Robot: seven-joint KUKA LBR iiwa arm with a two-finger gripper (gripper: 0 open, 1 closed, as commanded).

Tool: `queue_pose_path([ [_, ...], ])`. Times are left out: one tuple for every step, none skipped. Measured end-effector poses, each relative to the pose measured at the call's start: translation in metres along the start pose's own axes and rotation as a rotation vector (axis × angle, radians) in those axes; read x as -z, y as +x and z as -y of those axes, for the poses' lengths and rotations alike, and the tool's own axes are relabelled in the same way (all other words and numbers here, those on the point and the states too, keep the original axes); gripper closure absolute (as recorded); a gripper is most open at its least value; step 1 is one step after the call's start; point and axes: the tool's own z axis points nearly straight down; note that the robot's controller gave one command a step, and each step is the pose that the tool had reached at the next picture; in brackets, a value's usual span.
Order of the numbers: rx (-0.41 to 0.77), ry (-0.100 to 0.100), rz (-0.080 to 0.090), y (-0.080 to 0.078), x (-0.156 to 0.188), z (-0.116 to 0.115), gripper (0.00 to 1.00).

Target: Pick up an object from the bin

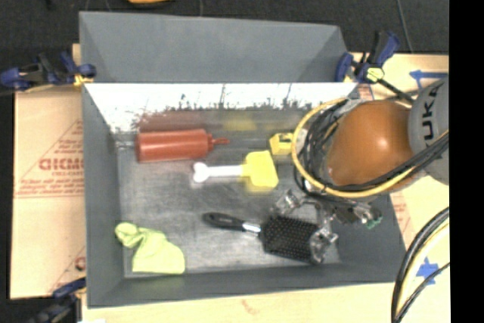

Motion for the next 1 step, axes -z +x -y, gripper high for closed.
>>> queue_pose_path([
  [0.143, 0.011, 0.023, 0.0078, -0.0345, -0.0052, 1.0],
])
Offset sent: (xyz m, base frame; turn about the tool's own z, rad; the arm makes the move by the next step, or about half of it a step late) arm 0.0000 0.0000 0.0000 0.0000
